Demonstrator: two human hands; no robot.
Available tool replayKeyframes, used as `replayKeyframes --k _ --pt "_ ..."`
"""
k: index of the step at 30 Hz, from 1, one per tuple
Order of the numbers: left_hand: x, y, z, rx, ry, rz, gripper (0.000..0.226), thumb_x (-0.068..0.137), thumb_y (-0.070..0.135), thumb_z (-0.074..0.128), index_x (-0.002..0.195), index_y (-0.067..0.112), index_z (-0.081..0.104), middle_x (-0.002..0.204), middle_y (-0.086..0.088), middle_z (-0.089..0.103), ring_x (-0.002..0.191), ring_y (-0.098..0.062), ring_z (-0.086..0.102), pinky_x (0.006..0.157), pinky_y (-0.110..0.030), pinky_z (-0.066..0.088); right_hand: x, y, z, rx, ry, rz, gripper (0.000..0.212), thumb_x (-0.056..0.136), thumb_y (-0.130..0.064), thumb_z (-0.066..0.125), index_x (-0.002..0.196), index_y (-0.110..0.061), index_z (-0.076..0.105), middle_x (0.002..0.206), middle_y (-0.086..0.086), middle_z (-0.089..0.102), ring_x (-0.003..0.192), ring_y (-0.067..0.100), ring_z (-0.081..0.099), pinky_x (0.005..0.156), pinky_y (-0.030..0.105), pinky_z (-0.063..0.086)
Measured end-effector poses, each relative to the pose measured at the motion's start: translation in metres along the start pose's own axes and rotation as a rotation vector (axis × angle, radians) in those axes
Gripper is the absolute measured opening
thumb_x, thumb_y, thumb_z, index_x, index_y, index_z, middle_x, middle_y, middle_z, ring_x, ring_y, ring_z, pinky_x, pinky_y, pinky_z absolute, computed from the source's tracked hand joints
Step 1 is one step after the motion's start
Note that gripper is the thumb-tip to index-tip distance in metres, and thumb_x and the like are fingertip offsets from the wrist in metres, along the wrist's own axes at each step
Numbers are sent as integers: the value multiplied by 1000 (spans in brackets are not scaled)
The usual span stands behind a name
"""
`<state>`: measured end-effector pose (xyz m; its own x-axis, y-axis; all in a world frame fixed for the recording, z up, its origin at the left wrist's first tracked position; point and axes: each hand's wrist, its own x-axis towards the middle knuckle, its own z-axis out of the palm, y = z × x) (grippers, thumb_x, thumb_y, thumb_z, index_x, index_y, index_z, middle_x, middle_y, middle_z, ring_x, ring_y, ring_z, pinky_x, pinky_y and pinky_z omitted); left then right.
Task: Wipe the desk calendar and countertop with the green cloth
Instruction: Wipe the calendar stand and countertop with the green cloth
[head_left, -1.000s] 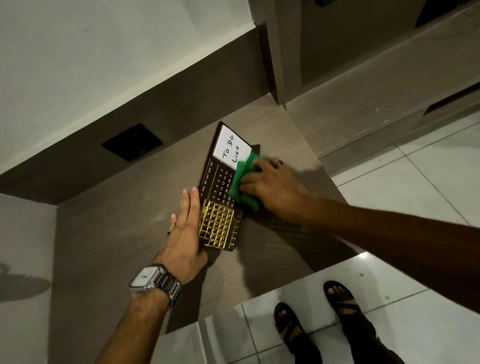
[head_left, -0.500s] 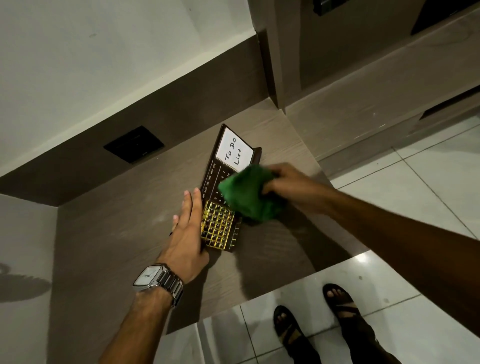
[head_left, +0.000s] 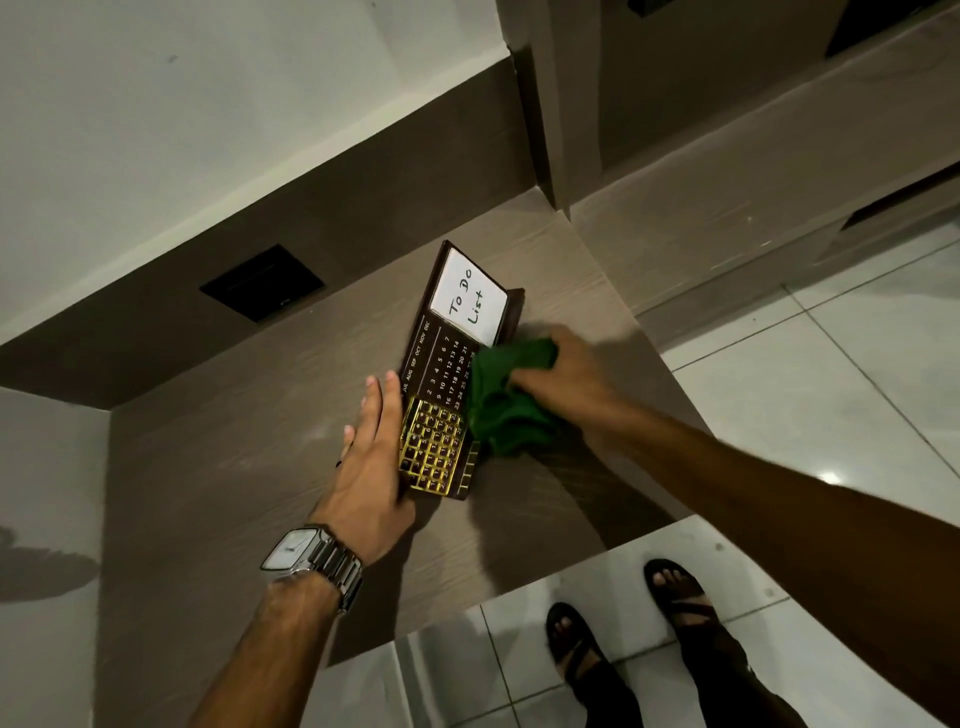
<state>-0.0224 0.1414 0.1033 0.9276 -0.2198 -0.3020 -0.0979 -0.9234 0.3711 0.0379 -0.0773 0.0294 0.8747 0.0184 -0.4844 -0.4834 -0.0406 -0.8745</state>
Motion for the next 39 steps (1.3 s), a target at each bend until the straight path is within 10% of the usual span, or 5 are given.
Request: replayKeyframes --k 7,15,21,28,39 --pt "2 0 1 -11 -11 -11 125 66 1 68 142 30 -26 156 -1 -22 144 -16 -12 114 -41 -10 66 -53 -32 -16 377 -69 43 76 -21 70 117 -20 57 111 8 66 95 22 65 83 35 58" --pt "-5 -16 -5 34 -57 -21 131 64 -5 67 137 44 -30 154 6 -22 144 -16 -13 115 -45 -5 14 8 -26 -185 271 -268 29 81 -25 72 108 -27 60 89 -14 65 81 -5 62 56 3 47" --pt "-9 -15 -7 5 -78 -31 128 65 -6 65 138 41 -29 155 6 -21 143 -11 -15 118 -46 -1 36 -14 -47 167 478 -263 44 75 -29 71 115 -32 53 94 -14 64 82 -1 64 63 15 53" --pt "-9 -12 -7 14 -64 -22 129 64 -8 66 139 41 -28 155 6 -22 144 -15 -14 116 -45 -6 -35 53 30 187 -90 -101 43 80 -21 75 103 -51 56 109 -8 66 97 12 68 74 32 62" --pt "-10 -10 -9 19 -63 -10 131 65 -7 68 136 45 -30 153 8 -24 141 -14 -13 111 -42 -8 -1 30 21 122 256 -121 40 81 -19 72 111 -35 52 100 -12 63 92 9 64 77 30 58"
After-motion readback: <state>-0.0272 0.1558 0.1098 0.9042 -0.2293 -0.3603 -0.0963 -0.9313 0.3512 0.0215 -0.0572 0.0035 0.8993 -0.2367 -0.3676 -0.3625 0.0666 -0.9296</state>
